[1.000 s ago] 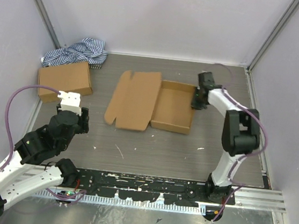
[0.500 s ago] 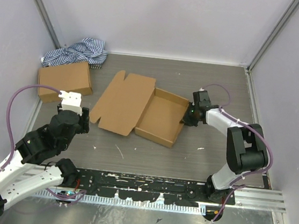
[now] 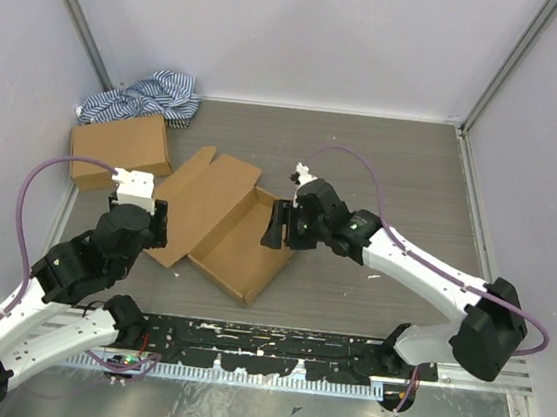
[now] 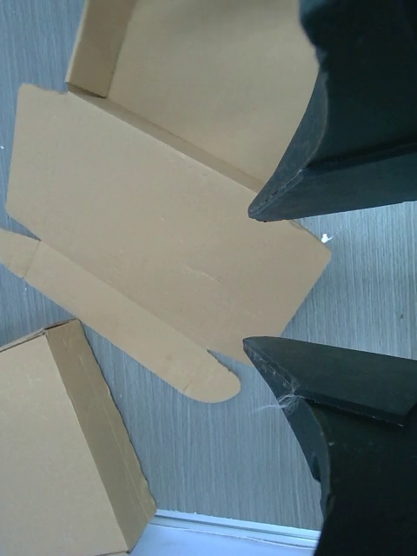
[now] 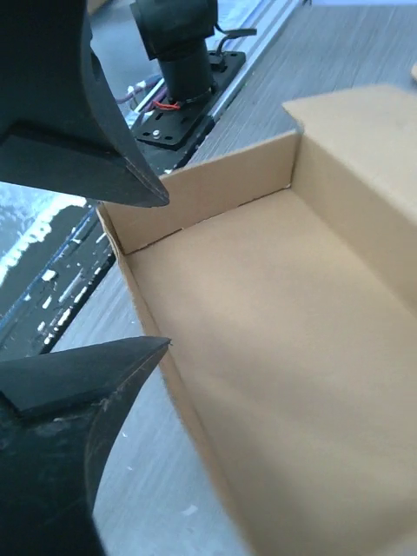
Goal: Fold the paper box
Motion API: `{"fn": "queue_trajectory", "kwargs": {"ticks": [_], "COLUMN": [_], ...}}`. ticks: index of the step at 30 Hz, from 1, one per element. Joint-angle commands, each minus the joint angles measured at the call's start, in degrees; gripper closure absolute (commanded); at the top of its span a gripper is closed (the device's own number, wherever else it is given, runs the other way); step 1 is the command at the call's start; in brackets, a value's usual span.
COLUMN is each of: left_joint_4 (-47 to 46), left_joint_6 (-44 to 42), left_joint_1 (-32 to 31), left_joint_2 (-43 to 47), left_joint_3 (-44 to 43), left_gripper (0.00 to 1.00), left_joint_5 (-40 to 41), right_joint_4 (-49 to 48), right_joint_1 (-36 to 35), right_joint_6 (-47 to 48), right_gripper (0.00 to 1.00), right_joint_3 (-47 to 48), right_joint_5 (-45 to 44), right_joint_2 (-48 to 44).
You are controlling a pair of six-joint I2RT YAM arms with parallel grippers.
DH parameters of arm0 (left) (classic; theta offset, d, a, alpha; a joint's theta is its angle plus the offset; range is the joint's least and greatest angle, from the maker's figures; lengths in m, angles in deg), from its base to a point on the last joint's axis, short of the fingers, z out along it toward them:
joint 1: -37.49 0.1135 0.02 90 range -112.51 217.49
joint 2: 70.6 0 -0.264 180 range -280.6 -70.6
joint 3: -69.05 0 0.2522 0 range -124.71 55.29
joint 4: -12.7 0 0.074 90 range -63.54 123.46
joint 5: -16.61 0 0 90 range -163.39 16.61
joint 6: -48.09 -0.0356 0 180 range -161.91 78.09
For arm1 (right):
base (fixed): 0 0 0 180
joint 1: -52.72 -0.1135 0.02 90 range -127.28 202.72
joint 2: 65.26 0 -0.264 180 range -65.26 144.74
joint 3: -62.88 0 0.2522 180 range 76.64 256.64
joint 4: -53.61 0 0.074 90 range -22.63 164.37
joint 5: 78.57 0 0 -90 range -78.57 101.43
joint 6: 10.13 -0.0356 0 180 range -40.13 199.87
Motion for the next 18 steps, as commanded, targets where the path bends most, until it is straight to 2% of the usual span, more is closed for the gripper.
{"fn": "queue_trajectory", "kwargs": {"ticks": [1, 5, 9, 13, 18], "left_joint_4": [-0.8, -0.8, -0.8, -0.8, -0.8], "left_joint_6": [-0.8, -0.7, -0.5, -0.3, -0.3], "left_joint_1": [0.2, 0.3, 0.2, 0.2, 0.3], "left_joint_2": [-0.5, 0.1, 0.9, 1.5, 1.3], "left_joint_3": [0.4, 0.4, 0.6, 0.7, 0.7], "left_gripper": [0.38, 0.38, 0.38, 0.38, 0.38], "left_joint_5": [-1.0, -0.8, -0.3, 0.0, 0.2], "right_joint_4": [5.1, 6.8, 4.1, 4.7, 2.5], "right_joint_1": [-1.6, -1.0, 0.6, 2.0, 2.0], "right_joint_6": [18.4, 29.1, 34.9, 36.3, 35.7], "right_gripper": [0.36, 0.37, 0.39, 0.44, 0.47], "right_joint_3": [9.0, 17.8, 22.1, 25.1, 24.7], "right_joint_5": [-13.2, -19.8, -19.7, -22.0, -20.0], "right_joint_2": [-5.4, -0.2, 8.7, 19.5, 23.7]}}
